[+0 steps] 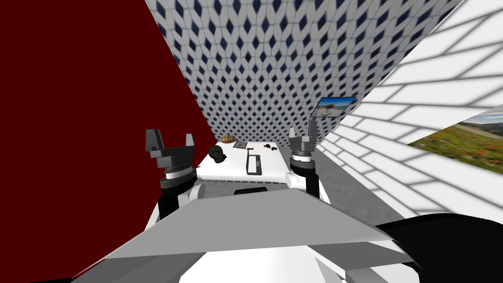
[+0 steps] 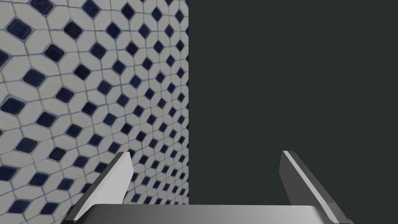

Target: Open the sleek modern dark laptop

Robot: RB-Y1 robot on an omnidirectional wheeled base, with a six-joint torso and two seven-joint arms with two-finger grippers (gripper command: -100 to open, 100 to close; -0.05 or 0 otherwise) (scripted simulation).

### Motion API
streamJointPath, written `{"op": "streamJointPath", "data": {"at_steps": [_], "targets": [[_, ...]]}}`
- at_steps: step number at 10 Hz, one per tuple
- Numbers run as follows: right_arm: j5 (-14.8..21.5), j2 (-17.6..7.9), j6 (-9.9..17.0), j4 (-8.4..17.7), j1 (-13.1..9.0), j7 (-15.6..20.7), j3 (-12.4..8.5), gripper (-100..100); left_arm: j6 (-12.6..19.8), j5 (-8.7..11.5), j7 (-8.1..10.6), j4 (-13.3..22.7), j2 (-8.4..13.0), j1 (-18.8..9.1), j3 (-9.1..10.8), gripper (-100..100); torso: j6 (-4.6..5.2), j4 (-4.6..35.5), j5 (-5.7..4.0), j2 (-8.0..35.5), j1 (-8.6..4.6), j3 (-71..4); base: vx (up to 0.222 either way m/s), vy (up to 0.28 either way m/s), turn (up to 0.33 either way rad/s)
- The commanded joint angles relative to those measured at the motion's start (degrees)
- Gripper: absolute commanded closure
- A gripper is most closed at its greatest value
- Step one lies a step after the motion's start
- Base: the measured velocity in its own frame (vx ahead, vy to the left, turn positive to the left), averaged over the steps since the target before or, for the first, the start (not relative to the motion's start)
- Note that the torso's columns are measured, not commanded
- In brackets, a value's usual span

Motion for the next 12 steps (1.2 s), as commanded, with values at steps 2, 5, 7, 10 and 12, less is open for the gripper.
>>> {"op": "streamJointPath", "data": {"at_steps": [2,5,7,10,12], "targets": [[0.00,0.00,0.00,0.00,0.00,0.00,0.00,0,0.00,0.00,0.00,0.00,0.00,0.00,0.00,0,0.00,6.00,0.00,5.97,0.00,-12.00,0.000,0.000,0.000],[0.00,0.00,0.00,-0.01,0.00,0.00,0.00,0,0.00,0.00,0.00,-0.01,0.00,0.00,0.00,0,0.00,18.46,0.00,18.45,0.00,-36.92,0.000,0.000,0.000],[0.00,0.00,0.00,-0.01,0.00,0.00,0.00,0,0.00,0.00,0.00,-0.01,0.00,0.00,0.00,0,0.00,26.91,0.00,26.93,0.00,-53.81,0.000,0.000,0.000],[1.02,-1.84,0.72,0.80,0.10,0.06,-0.17,-100,0.00,0.00,0.00,-0.02,0.00,0.00,0.00,0,0.00,39.60,0.00,39.62,0.00,-79.19,-0.001,0.008,0.020],[3.40,-4.18,2.40,2.67,0.34,0.20,-0.56,-100,0.00,0.00,0.00,0.01,0.00,0.00,-0.01,0,-0.01,42.06,0.03,42.11,0.09,-84.23,-0.021,0.047,0.080]]}}
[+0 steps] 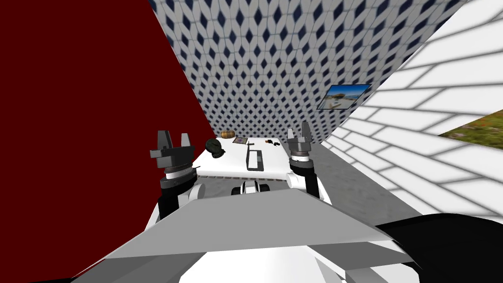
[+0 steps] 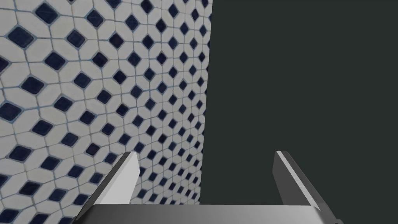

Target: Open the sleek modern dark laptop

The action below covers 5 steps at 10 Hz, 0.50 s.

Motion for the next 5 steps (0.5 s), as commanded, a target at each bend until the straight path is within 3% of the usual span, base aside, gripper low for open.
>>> {"op": "streamJointPath", "data": {"at_steps": [1,5], "targets": [[3.67,-2.87,2.57,2.53,0.76,0.26,-0.40,-100,0.00,0.00,0.00,0.00,0.00,0.00,0.00,0,0.01,0.17,0.01,0.16,0.02,-0.25,-0.040,0.081,0.111],[10.13,-5.09,7.09,7.51,1.48,0.61,-1.49,-100,0.00,0.00,0.00,0.00,0.00,0.00,0.00,0,0.03,0.22,-0.04,0.14,-0.17,-0.35,-0.025,0.096,0.099]]}}
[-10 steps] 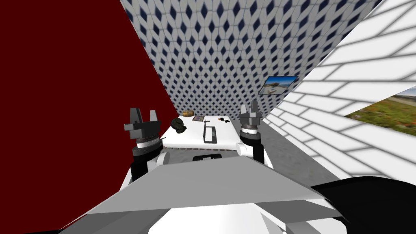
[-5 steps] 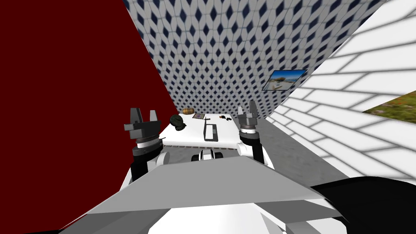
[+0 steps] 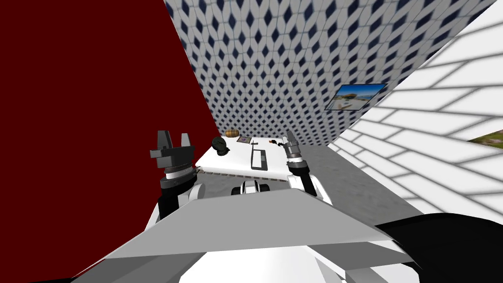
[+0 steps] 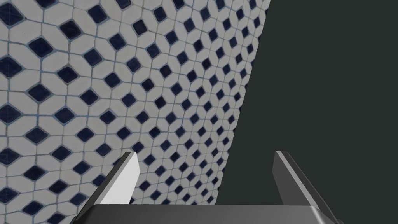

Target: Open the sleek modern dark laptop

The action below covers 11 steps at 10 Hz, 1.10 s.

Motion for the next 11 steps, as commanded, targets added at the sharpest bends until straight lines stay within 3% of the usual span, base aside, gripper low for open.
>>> {"op": "streamJointPath", "data": {"at_steps": [1,2,3,4,5,6,7,8,11], "targets": [[4.51,-1.40,3.84,3.52,0.83,0.21,-0.98,-100,0.00,0.00,0.00,0.00,0.00,0.00,0.00,0,-0.03,0.00,-0.01,0.01,0.03,0.01,-0.029,0.104,0.191],[5.47,-1.40,3.84,3.78,0.83,0.21,-0.98,-100,0.00,0.00,0.00,0.00,0.00,-0.01,0.00,0,-0.03,0.01,0.02,0.05,0.11,0.04,-0.024,0.086,0.048],[7.46,-1.82,5.61,5.88,1.16,0.35,-1.45,-100,0.00,0.00,0.00,0.00,0.00,0.00,0.00,0,-0.01,0.01,0.02,0.03,0.05,0.02,-0.030,0.087,0.085],[8.23,-1.82,5.75,5.88,1.16,0.35,-1.45,-100,0.00,0.00,0.00,0.00,0.00,0.00,0.00,0,-0.03,0.00,0.00,0.04,0.07,0.03,-0.018,0.068,0.062],[10.48,-2.17,7.75,8.08,1.51,0.52,-1.96,-100,0.00,0.00,0.00,0.00,0.00,0.00,0.00,0,-0.01,0.00,0.00,0.00,0.01,0.01,-0.022,0.089,0.138],[11.14,-2.17,7.75,8.08,1.51,0.52,-1.96,-100,0.00,0.00,0.00,0.00,0.00,0.00,0.00,0,-0.03,0.00,0.01,0.02,0.11,0.02,-0.014,0.073,0.069],[13.35,-2.46,9.83,10.36,1.87,0.70,-2.49,-100,0.00,0.00,0.00,0.00,0.00,0.00,0.00,0,0.00,0.00,0.02,0.02,0.05,0.01,-0.027,0.087,0.095],[14.16,-2.46,9.83,10.36,1.87,0.70,-2.49,-100,0.00,0.00,0.00,0.00,0.00,0.00,0.00,0,-0.03,0.01,0.02,0.06,0.11,0.04,-0.020,0.073,0.071],[19.37,-2.83,14.12,14.66,2.63,1.11,-3.63,-100,0.00,0.00,0.00,0.00,0.00,0.00,0.00,0,-0.01,0.00,0.03,0.00,0.08,0.00,-0.018,0.099,0.118]]}}
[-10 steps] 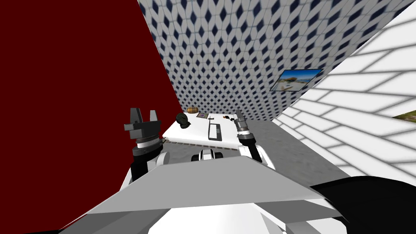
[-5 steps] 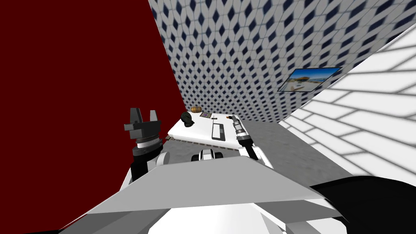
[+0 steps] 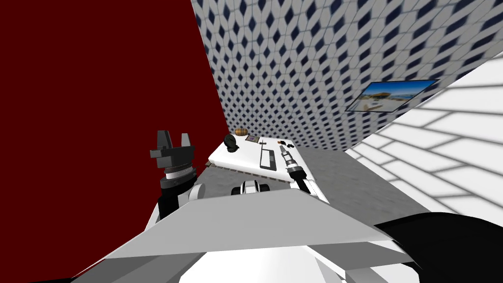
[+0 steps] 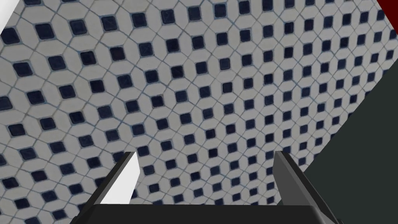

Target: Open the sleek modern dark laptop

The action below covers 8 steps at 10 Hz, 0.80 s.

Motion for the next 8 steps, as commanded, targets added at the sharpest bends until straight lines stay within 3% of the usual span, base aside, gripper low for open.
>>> {"op": "streamJointPath", "data": {"at_steps": [1,2,3,4,5,6,7,8], "targets": [[3.94,-0.25,2.57,3.32,0.03,0.14,-0.84,-100,0.00,0.00,0.00,0.00,0.00,0.00,0.00,0,-0.02,-0.01,-0.03,0.01,0.00,0.01,-0.009,0.079,0.080],[5.95,-0.37,4.26,5.76,0.42,0.39,-1.44,-100,0.00,0.00,0.00,0.00,0.00,0.00,0.00,0,0.00,0.00,-0.02,0.01,-0.06,0.00,0.001,0.099,0.153],[7.14,-0.37,4.76,5.76,0.42,0.39,-1.44,-100,0.00,0.00,0.00,0.00,0.00,0.00,0.00,0,-0.02,-0.01,-0.02,-0.01,0.02,0.00,0.004,0.090,0.074],[8.84,-0.46,6.73,8.02,0.81,0.66,-2.06,-100,0.00,0.00,0.00,0.00,0.00,0.00,0.00,0,0.00,-0.01,-0.01,-0.01,0.00,0.00,-0.005,0.101,0.164],[10.34,-0.46,6.95,8.22,0.81,0.66,-2.06,-100,0.00,0.00,0.00,0.00,0.00,0.00,0.00,0,-0.02,0.00,-0.01,0.04,0.04,0.02,0.001,0.079,0.068],[12.19,-0.52,8.97,10.70,1.18,0.96,-2.70,-100,0.00,0.00,0.00,0.00,0.00,0.00,0.00,0,0.00,0.00,-0.02,0.02,-0.04,0.02,-0.007,0.101,0.171],[13.57,-0.52,9.14,10.70,1.18,0.96,-2.70,-100,0.00,0.00,0.00,0.00,0.00,0.00,0.00,0,-0.02,0.01,-0.01,0.06,0.03,0.03,-0.001,0.080,0.085],[15.41,-0.55,11.31,12.87,1.54,1.30,-3.35,-100,0.00,0.00,0.00,0.00,0.00,0.00,0.00,0,0.01,0.00,-0.02,0.03,-0.04,0.03,0.014,0.102,0.142]]}}
